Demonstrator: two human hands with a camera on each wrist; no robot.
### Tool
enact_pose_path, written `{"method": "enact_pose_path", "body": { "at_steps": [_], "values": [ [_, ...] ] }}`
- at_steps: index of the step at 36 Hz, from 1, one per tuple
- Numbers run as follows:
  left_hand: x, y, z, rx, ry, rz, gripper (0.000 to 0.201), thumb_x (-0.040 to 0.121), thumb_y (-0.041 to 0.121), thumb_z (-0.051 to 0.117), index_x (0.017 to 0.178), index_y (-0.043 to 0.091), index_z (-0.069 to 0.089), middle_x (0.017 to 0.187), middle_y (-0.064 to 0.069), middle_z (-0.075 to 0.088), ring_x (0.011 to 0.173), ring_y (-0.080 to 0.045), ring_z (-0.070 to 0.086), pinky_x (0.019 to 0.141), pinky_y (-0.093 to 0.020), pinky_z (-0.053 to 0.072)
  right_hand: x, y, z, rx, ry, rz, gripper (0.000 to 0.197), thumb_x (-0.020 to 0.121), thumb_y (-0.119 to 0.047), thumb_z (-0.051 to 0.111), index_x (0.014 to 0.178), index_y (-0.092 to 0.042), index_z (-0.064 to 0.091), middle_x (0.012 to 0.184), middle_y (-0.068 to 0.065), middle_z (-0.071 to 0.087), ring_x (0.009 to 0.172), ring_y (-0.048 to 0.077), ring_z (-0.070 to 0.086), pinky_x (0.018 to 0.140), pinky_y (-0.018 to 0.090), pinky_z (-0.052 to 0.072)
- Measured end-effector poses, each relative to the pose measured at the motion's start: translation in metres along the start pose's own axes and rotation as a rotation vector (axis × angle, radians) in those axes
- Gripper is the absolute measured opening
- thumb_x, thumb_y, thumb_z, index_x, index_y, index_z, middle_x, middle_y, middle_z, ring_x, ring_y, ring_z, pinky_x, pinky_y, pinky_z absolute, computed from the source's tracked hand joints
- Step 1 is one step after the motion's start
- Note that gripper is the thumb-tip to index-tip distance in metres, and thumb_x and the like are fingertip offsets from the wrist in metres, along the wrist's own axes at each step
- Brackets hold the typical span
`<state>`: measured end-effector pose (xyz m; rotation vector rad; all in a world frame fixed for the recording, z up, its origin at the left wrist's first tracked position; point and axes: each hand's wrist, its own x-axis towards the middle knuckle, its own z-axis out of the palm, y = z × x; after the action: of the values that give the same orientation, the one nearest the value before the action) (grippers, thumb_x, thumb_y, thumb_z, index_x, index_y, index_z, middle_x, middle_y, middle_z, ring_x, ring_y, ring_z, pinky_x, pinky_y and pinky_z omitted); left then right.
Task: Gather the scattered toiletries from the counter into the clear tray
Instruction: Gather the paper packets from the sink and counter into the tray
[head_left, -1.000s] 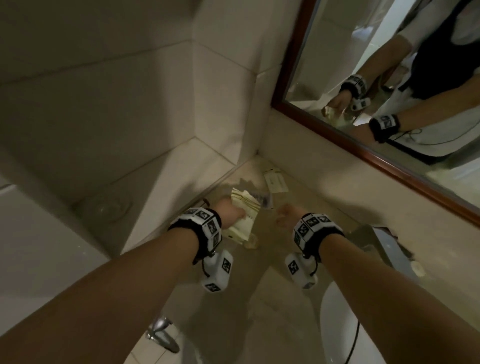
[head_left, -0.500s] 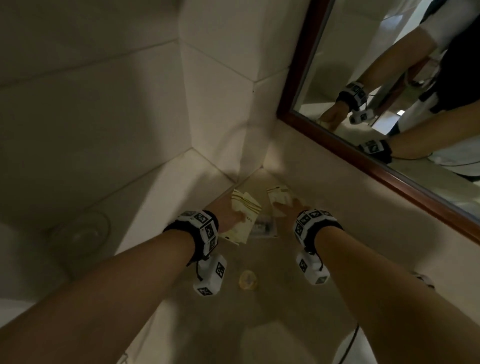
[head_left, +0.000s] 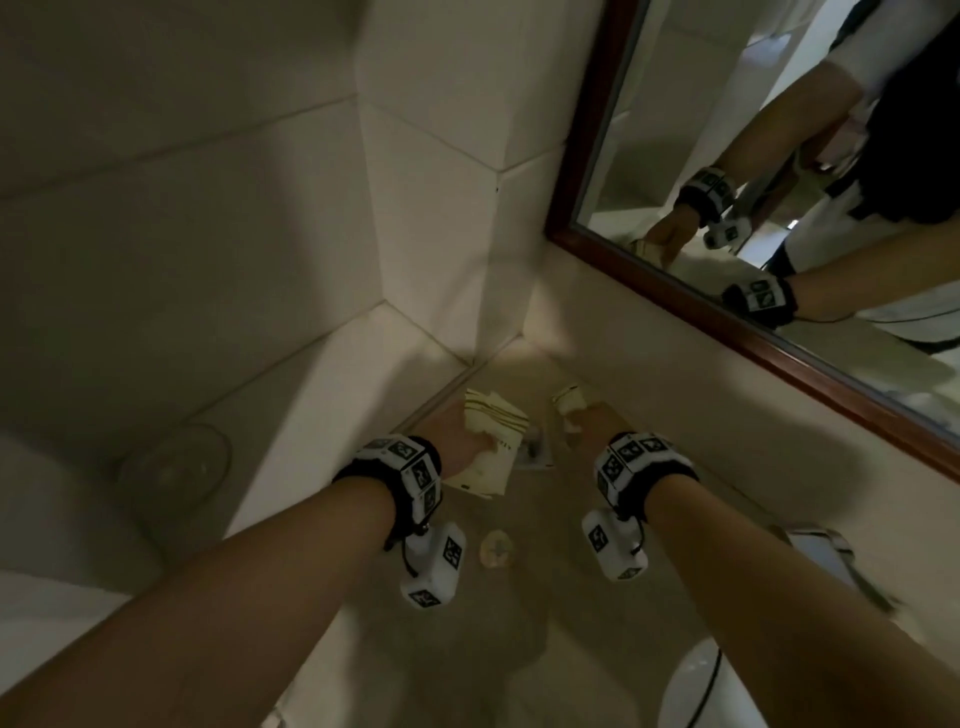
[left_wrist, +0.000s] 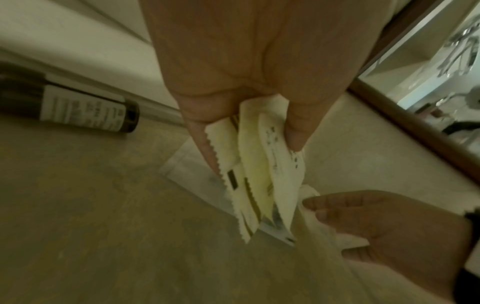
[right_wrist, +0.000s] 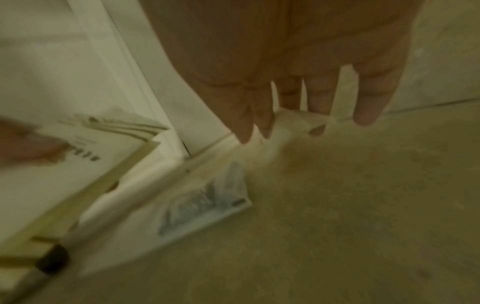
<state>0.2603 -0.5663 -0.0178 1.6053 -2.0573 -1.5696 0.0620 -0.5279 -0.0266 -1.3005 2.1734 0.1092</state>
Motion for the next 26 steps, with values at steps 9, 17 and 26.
{"method": "enact_pose_path", "body": {
  "at_steps": [9,17,26],
  "values": [
    [-0.050,0.018,0.025,-0.157,0.065,0.007,0.009,0.093,0.011,0.055,0.097,0.008,0.063,0.104,-0.016,0.062,0.098,-0.030,0.060,0.082,-0.035,0.049,-0.100,-0.012,0.004,0.641,0.212,-0.223,0.023,0.094,-0.018,0.055,0.113,-0.014,0.069,0.114,0.005,0.064,0.095,0.014,0.060,0.074,0.014,0.046],
    [-0.107,0.015,0.038,-0.362,0.086,-0.018,0.017,0.098,0.013,0.045,0.106,0.008,0.060,0.093,-0.006,0.058,0.078,-0.016,0.057,0.059,-0.020,0.040,-0.159,-0.019,0.031,0.320,0.241,-0.248,0.027,0.093,-0.030,0.054,0.118,-0.031,0.064,0.109,0.003,0.046,0.100,0.021,0.053,0.082,0.022,0.037],
    [-0.164,0.029,0.077,-0.526,-0.042,0.013,0.032,0.095,0.027,0.052,0.123,0.013,0.057,0.112,-0.002,0.059,0.089,-0.017,0.056,0.067,-0.022,0.048,-0.240,0.003,0.042,0.379,0.344,-0.195,0.054,0.082,-0.037,0.069,0.129,-0.020,0.049,0.087,-0.004,0.050,0.081,0.015,0.052,0.073,0.030,0.047]
  ]
}}
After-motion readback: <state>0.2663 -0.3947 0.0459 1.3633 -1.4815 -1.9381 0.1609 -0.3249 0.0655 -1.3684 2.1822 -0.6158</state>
